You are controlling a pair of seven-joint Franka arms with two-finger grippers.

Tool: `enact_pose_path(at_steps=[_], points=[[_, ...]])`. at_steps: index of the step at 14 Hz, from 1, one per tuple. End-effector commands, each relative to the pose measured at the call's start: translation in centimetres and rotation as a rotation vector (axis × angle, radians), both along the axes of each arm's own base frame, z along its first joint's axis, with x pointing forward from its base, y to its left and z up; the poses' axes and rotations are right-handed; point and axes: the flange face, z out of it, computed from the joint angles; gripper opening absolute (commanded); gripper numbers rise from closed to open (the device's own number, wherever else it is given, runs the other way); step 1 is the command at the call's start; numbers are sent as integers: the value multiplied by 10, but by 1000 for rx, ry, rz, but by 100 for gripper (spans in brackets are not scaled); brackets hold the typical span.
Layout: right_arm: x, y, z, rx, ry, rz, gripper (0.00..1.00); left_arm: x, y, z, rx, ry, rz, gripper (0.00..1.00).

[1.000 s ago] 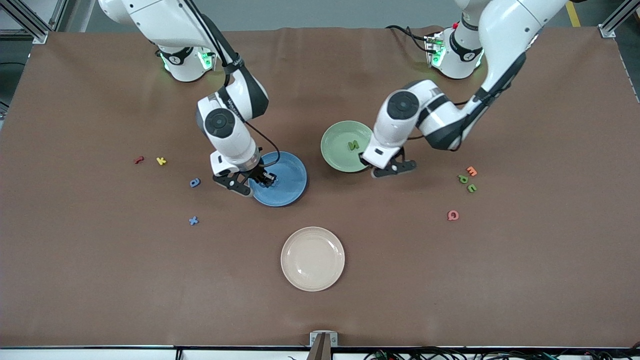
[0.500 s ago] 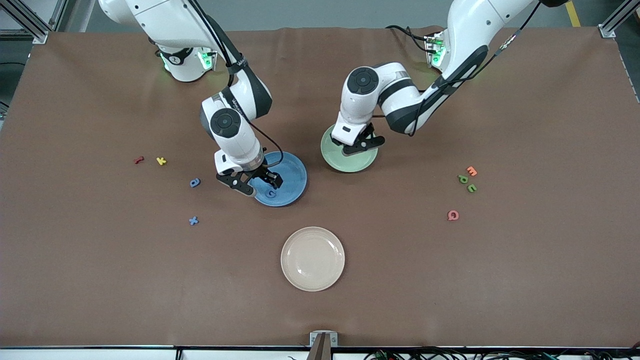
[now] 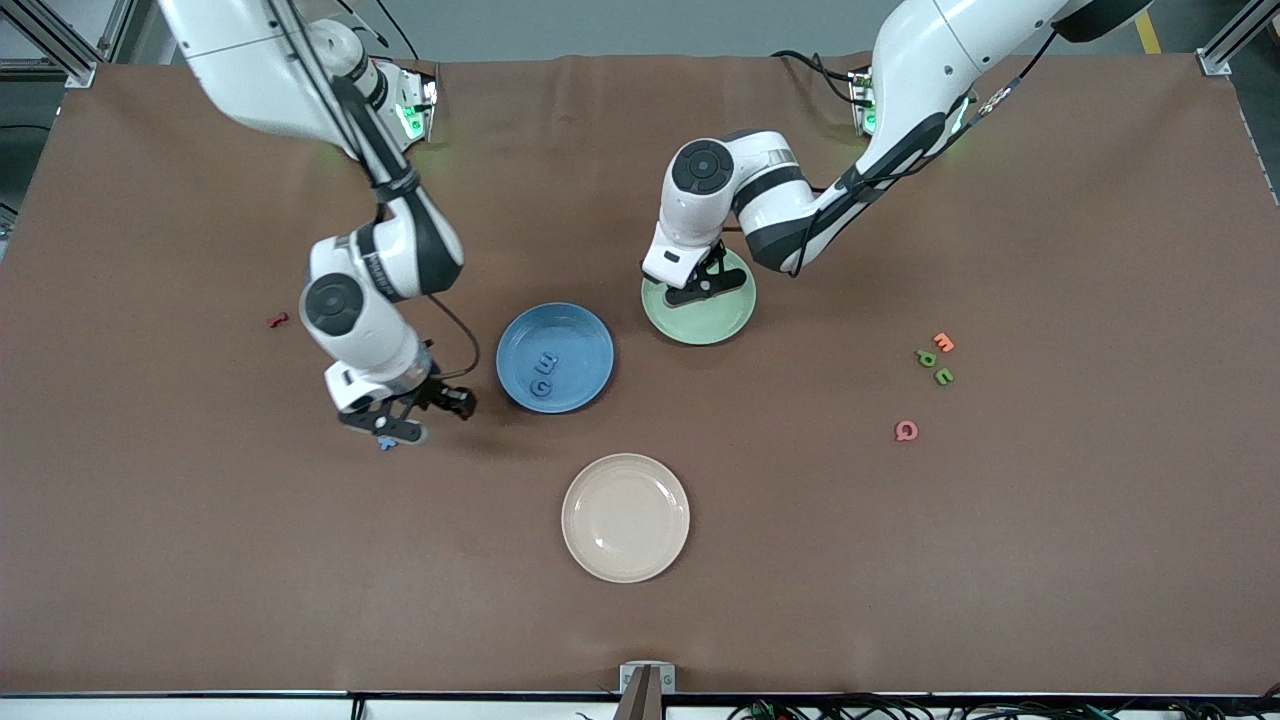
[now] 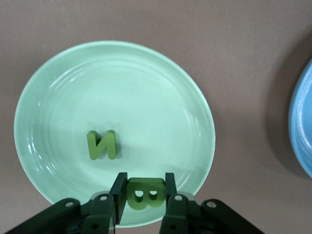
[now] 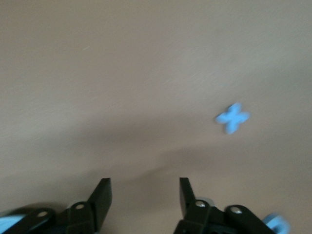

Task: Sort letters by color into matching plates
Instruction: 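Grasp the blue X with the right gripper while the left gripper reaches the green U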

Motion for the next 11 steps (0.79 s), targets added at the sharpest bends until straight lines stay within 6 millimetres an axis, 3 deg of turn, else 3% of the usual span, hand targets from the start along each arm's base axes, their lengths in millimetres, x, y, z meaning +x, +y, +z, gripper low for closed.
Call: enact_pose_path(at_steps=[1, 4, 7, 8, 9, 10, 11], points=[[14, -21, -7, -13, 5, 62, 63, -1, -3, -7, 21, -2, 1, 28], [27, -60, -16, -24, 2, 119, 63, -4, -4, -22, 55, -10, -10, 29], [30, -69, -35, -33, 15, 130, 63, -5, -5, -25, 59, -15, -12, 30], [31, -70, -39, -41, 14, 138, 63, -6, -5, -25, 59, -15, -14, 35], [32, -71, -42, -50, 15, 146, 63, -5, -5, -24, 59, -16, -14, 66], [34, -72, -42, -58, 10, 154, 63, -4, -5, -23, 58, -18, -15, 91], [34, -76, -44, -60, 11, 148, 63, 2, -1, -20, 58, -24, -5, 99]])
